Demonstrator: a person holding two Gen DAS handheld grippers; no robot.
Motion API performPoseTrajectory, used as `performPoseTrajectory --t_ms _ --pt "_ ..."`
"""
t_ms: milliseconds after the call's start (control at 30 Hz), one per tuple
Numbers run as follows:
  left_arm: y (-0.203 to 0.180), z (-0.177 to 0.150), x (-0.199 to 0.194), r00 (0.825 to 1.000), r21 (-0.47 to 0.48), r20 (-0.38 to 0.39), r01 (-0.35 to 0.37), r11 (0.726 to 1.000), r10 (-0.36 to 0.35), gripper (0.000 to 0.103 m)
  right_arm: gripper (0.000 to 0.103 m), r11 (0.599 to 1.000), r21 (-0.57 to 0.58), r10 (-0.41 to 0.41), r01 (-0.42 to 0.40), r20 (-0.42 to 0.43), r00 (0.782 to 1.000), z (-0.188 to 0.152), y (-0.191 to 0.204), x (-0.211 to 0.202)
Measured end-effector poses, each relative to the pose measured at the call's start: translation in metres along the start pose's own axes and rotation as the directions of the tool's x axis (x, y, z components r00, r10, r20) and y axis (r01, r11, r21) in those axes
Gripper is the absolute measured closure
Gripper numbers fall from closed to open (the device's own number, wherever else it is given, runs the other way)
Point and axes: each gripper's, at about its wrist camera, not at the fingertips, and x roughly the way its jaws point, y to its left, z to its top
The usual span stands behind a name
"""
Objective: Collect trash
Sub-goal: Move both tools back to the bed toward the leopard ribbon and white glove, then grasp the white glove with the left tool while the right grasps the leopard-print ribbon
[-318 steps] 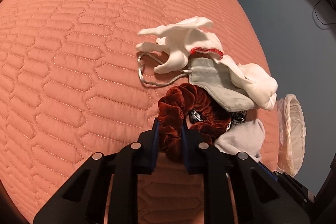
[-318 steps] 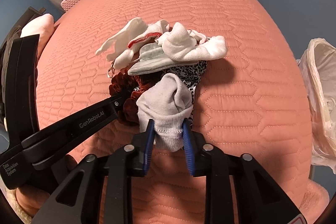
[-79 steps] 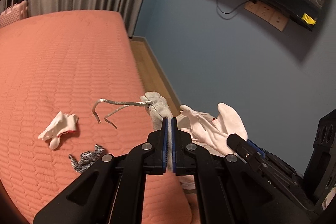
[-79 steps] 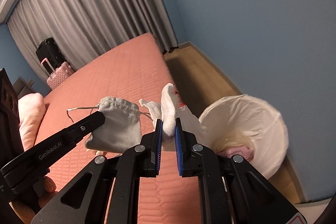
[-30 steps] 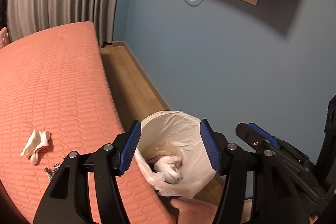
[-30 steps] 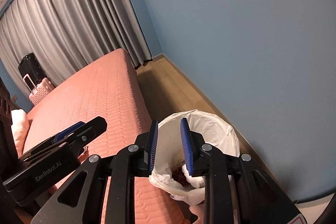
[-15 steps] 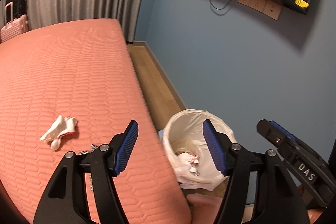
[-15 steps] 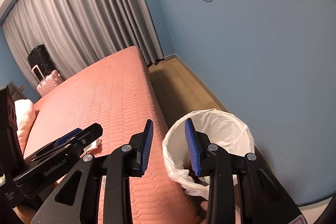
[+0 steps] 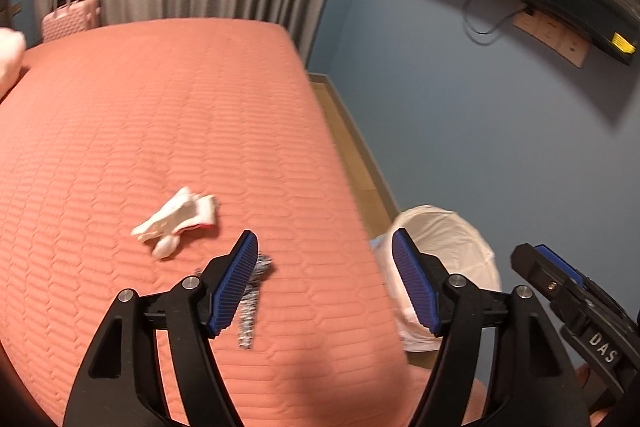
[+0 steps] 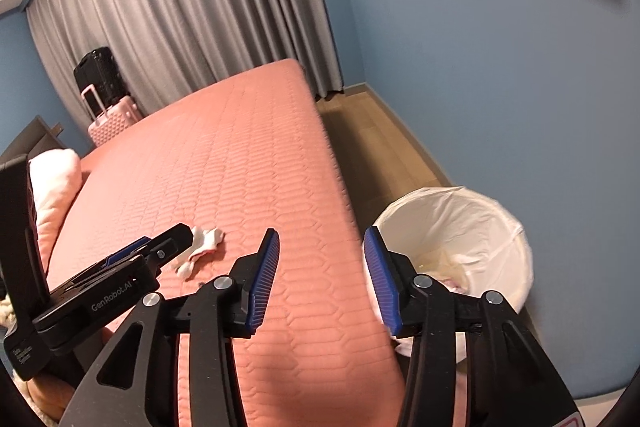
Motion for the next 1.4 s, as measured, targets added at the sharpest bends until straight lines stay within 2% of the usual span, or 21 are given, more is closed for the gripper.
performPoseTrajectory --t_ms 333,667,833,1133,1400 --pt "0.069 -0.007 0.01 0.996 -0.106 -0.034 -0.091 0.99 0.088 0.036 0.059 0.997 -0.059 0.049 -0.054 -0.086 0.995 -0.016 0.05 0.039" --pt "0.116 -0.01 0.021 0.989 -0.154 -0.071 -0.137 0.979 0.128 0.036 0.059 0.99 -0.096 0.081 -0.099 -0.174 0.981 -0.031 0.094 0.085" --pt "0.135 -0.012 0.031 0.985 -0.173 -0.092 -0.163 0.971 0.149 0.026 0.057 0.989 -0.104 0.079 -0.103 -0.216 0.973 -0.04 0.11 0.107" --pt "0.163 -0.005 0.068 0.974 -0.166 -0.145 -0.197 0.966 0.174 0.025 0.055 0.99 -0.094 0.07 -0.103 -0.302 0.951 -0.056 0.119 0.161" --pt "0.17 0.003 0.105 0.97 -0.146 -0.181 -0.19 0.971 0.163 0.024 0.055 0.991 -0.086 0.06 -0.099 -0.371 0.927 -0.07 0.127 0.206"
